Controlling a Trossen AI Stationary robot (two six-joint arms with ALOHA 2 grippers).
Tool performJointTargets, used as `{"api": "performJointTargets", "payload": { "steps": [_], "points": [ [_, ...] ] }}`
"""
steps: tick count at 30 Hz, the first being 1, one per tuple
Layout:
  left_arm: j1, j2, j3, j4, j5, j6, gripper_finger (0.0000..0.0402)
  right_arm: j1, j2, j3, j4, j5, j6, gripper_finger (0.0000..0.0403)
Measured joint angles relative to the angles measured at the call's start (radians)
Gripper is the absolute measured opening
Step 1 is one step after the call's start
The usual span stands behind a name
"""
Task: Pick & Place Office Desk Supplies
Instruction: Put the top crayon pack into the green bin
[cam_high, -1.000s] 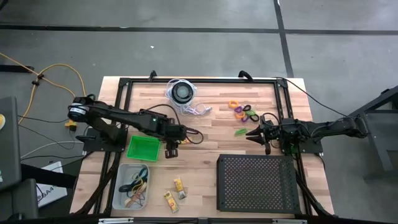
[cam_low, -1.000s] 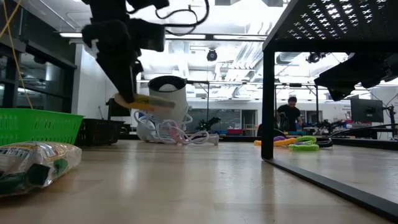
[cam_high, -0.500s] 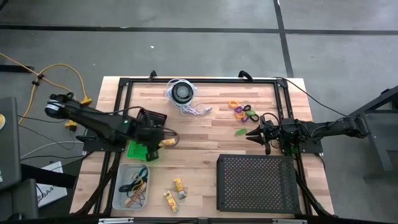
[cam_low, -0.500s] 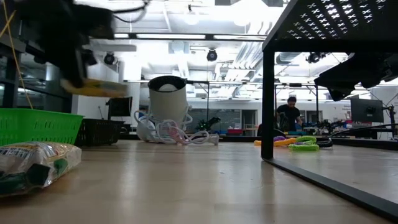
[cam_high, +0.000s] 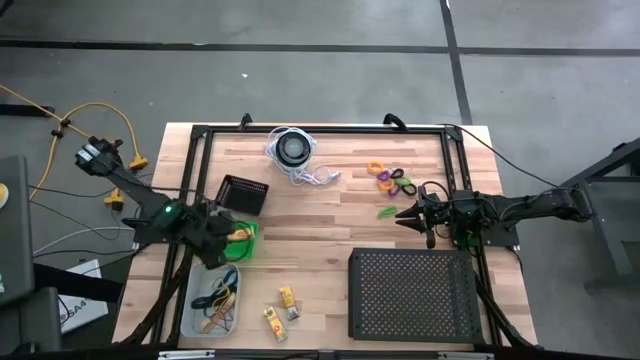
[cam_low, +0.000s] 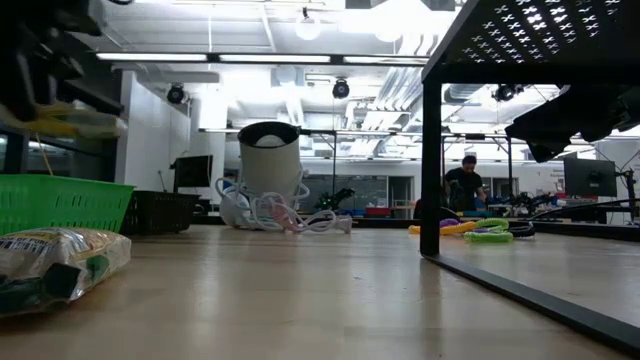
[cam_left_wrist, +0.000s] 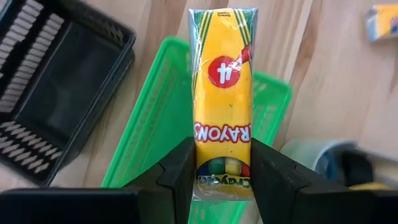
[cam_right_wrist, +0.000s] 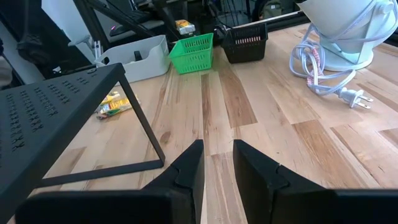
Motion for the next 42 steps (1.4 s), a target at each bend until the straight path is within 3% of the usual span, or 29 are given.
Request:
{"api": "performJointTargets", "payload": {
  "steps": [12,27,42],
  "points": [
    [-0.174,0.001,-0.102,-0.034,0.006,-0.241,0.0128,0.000,0.000,0.000,0.000,0.000,0.000,0.0073],
    [-0.093,0.004,-0.217,0.072,0.019,-0.248,0.0128,0.000,0.000,0.000,-0.001,0.000,0.000,0.0073],
    [-0.078,0.004,-0.218,0.088,0.016,-0.200,0.0145,0.000,0.000,0.000,-0.001,0.000,0.000,0.0073]
  ]
}}
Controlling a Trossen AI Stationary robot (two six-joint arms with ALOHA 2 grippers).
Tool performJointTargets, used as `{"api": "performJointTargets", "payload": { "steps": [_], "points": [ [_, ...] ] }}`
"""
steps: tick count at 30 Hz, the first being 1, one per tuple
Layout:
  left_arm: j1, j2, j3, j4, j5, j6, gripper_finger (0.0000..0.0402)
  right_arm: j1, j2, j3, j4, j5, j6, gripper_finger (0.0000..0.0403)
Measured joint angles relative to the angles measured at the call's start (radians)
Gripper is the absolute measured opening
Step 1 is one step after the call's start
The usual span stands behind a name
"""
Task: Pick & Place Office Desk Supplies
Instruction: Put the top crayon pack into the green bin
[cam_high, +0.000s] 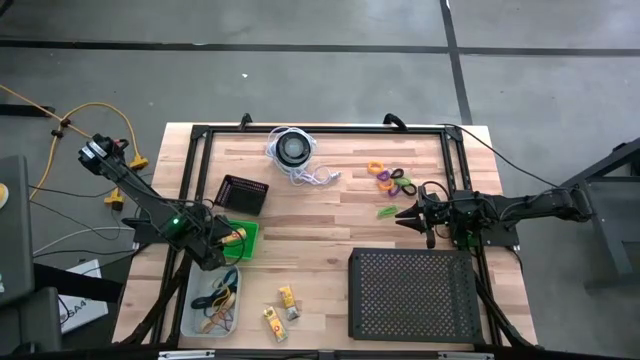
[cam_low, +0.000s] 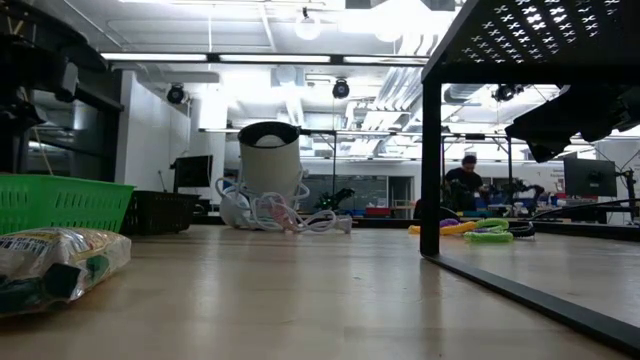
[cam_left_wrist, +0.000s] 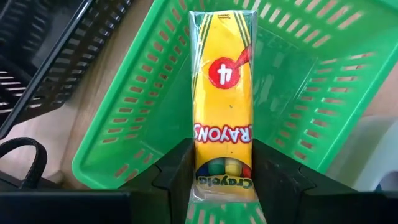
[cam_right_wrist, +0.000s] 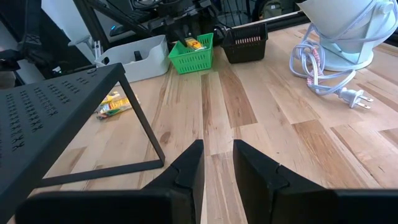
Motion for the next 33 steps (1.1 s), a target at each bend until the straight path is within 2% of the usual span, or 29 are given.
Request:
{"api": "performJointTargets", "payload": {
  "steps": [8,17,28,33],
  "points": [
    [0.000,0.000,0.000,0.000,0.000,0.000,0.0168,0.000,0.000,0.000,0.000,0.000,0.000,0.0073],
    [0.000,-0.003,0.000,0.000,0.000,-0.004,0.0171,0.000,0.000,0.000,0.000,0.000,0.000,0.0073],
    [0.028,-0.162,0.023,-0.003,-0.015,0.083,0.0171,0.000,0.000,0.000,0.000,0.000,0.000,0.0073],
    [0.069,-0.183,0.024,0.024,-0.015,0.161,0.0171,0.000,0.000,0.000,0.000,0.000,0.000,0.0073]
  ]
}}
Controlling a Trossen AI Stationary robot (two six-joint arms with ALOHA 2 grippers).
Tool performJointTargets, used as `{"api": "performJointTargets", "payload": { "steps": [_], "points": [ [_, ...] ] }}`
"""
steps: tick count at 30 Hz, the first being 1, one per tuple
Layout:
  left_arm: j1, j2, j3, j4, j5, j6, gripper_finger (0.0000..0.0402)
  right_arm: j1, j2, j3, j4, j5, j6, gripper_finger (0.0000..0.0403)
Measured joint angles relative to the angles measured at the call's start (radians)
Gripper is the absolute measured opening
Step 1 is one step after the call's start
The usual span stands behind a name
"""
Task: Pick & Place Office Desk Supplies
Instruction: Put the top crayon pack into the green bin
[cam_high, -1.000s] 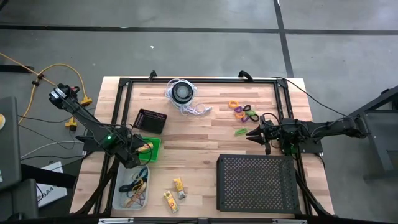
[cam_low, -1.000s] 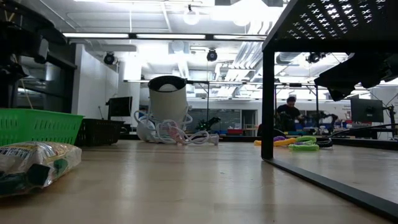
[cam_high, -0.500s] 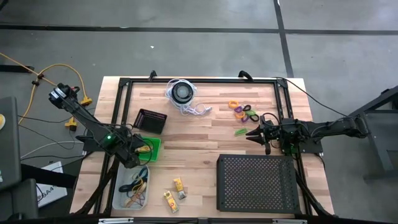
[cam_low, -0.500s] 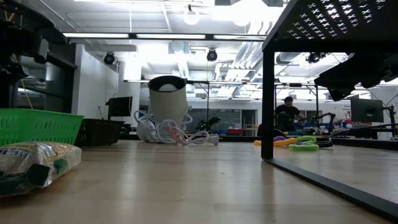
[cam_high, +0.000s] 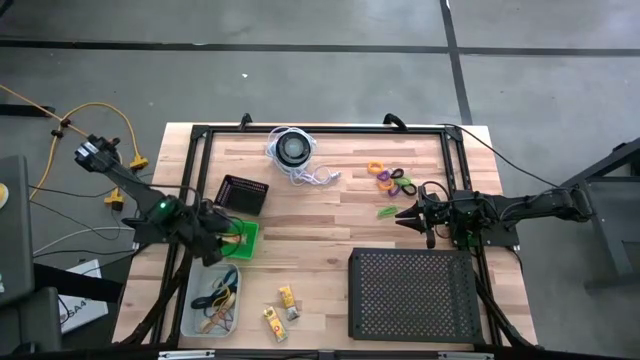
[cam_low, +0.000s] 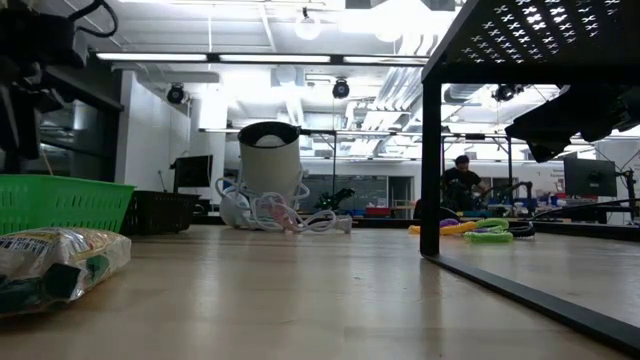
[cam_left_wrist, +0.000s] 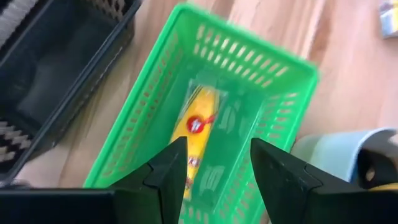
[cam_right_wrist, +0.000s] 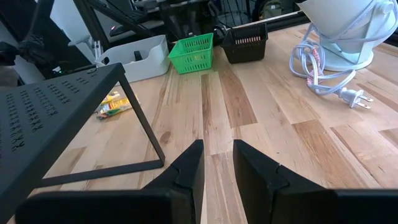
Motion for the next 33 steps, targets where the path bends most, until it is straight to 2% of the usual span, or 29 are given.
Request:
{"api": "performJointTargets", "payload": {
  "steps": [8,18,27,33],
  "points": [
    [0.112,0.076,0.000,0.239,0.028,0.285,0.0171,0.000,0.000,0.000,0.000,0.000,0.000,0.0073],
    [0.253,0.273,0.010,0.585,0.213,0.630,0.0171,0.000,0.000,0.000,0.000,0.000,0.000,0.0073],
    [0.273,0.498,0.199,0.617,0.223,0.868,0.0171,0.000,0.000,0.000,0.000,0.000,0.000,0.0073],
    [0.252,0.630,0.315,0.620,0.225,0.968,0.0171,0.000,0.000,0.000,0.001,0.000,0.000,0.0073]
  ]
}}
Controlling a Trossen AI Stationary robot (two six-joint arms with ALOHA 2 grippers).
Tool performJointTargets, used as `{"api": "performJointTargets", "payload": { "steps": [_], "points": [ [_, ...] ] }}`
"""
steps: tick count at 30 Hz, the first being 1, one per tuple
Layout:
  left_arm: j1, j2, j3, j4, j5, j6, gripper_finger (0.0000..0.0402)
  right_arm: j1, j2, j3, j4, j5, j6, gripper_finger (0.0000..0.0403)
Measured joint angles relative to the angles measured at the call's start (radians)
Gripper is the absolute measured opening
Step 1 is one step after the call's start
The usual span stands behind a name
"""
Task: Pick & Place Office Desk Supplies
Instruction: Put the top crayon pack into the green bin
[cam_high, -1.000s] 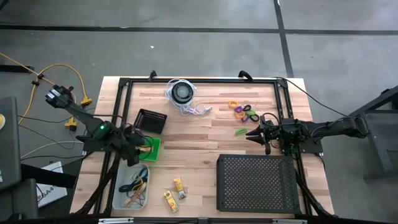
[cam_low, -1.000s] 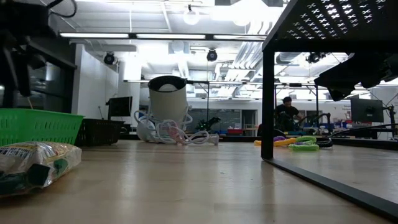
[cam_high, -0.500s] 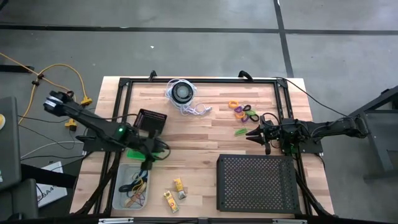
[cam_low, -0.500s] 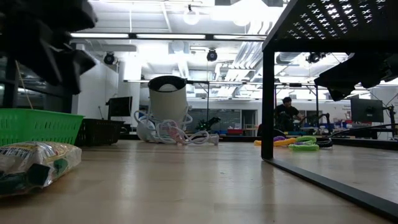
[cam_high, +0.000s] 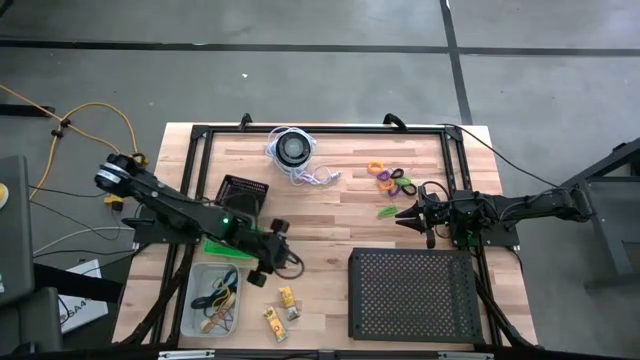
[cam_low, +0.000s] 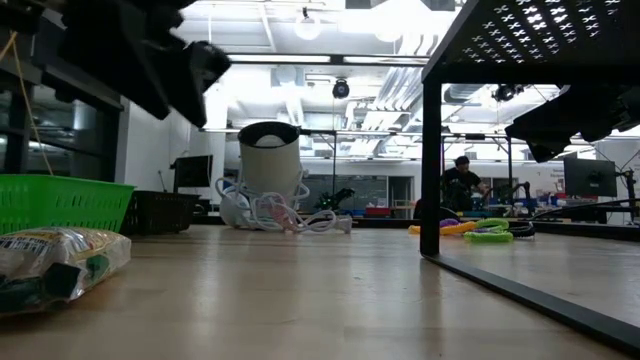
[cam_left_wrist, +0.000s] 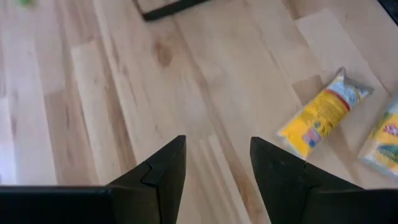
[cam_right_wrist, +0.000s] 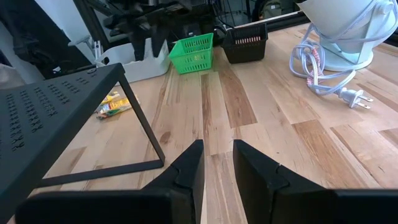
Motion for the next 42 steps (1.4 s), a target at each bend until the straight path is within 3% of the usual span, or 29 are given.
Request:
{"api": "performJointTargets", "payload": {
  "steps": [14,20,30,42],
  "points": [
    [-0.057,0.141,0.081,0.038,0.024,0.045,0.0171,0.000,0.000,0.000,0.002,0.000,0.000,0.0073],
    [-0.056,0.214,0.136,0.037,0.118,0.035,0.0171,0.000,0.000,0.000,0.000,0.000,0.000,0.0073],
    [-0.073,0.344,0.281,-0.193,0.222,0.104,0.0171,0.000,0.000,0.000,0.000,0.000,0.000,0.0073],
    [-0.118,0.370,0.285,-0.206,0.220,0.220,0.0171,0.000,0.000,0.000,0.000,0.000,0.000,0.0073]
  ]
}}
